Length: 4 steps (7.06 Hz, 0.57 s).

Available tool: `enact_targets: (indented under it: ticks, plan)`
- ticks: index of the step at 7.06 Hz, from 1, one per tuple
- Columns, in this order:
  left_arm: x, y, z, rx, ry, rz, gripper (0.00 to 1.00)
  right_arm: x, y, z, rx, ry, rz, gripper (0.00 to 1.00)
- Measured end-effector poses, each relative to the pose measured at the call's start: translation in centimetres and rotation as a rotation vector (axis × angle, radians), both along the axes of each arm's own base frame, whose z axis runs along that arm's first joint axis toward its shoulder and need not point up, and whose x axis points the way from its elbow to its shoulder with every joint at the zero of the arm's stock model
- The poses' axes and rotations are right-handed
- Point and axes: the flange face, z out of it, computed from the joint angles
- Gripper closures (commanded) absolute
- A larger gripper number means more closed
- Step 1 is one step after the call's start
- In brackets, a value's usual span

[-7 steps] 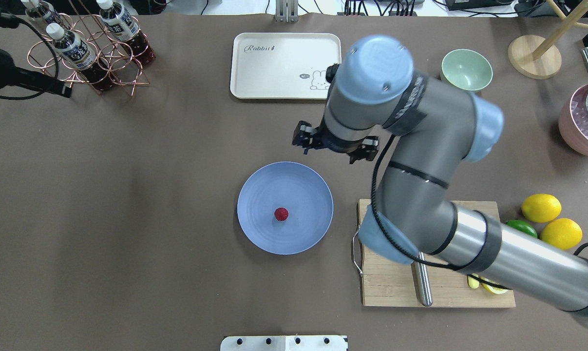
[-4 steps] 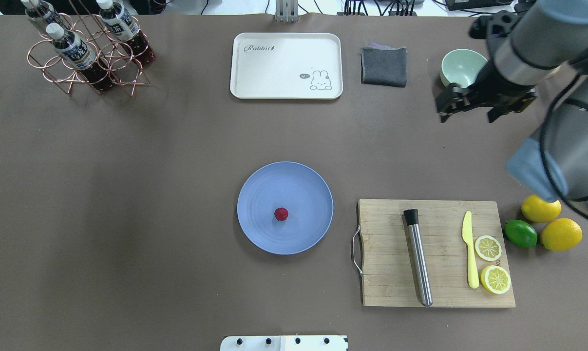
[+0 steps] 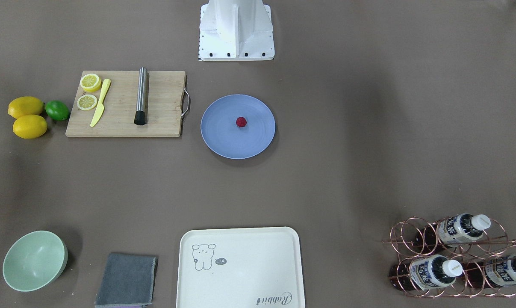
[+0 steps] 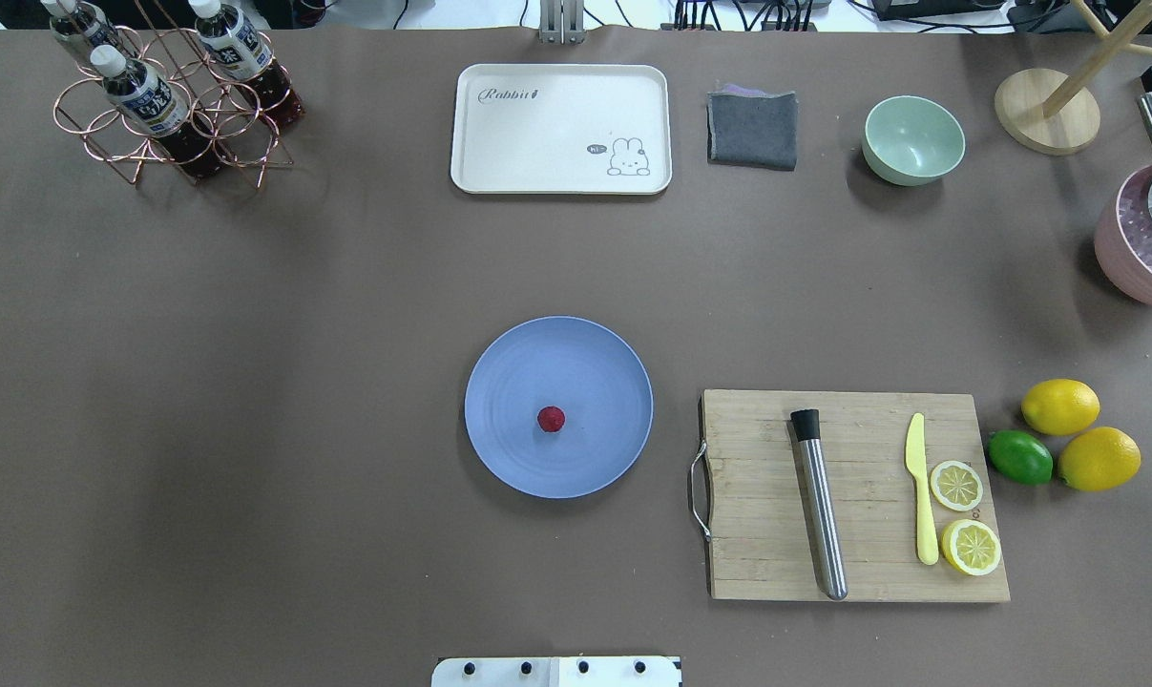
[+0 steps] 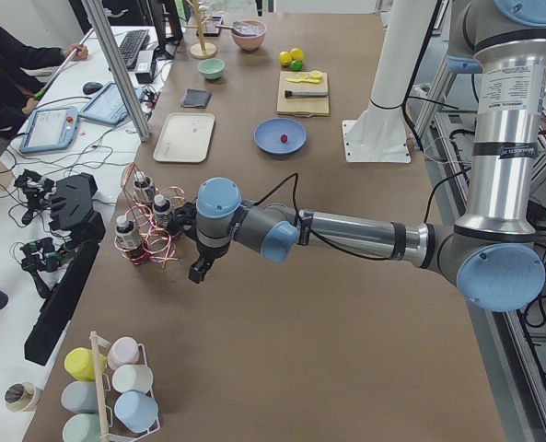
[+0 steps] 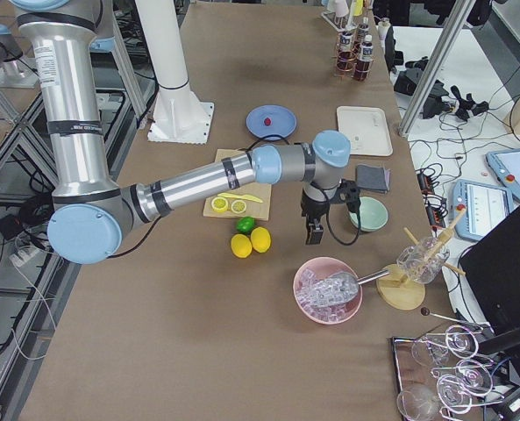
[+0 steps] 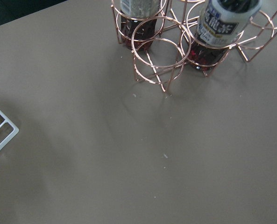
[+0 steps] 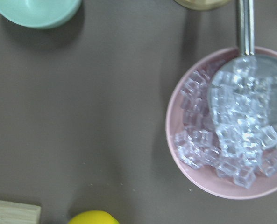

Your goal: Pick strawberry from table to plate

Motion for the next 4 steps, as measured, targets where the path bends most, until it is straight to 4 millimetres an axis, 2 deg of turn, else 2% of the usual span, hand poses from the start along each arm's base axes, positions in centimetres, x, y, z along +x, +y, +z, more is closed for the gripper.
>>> enact_targets:
  ticks: [2, 4]
  plan:
    - [-0.4, 0.7, 1.8, -0.05, -0.013, 0.005, 0.02, 4.3, 3.4, 4.4, -0.017, -0.033, 0.04, 0.0]
    - [-0.7, 1.3, 3.2, -0.079, -0.017, 0.003, 0.02, 6.1, 5.0, 5.9, -0.029, -0.038, 0.077, 0.0]
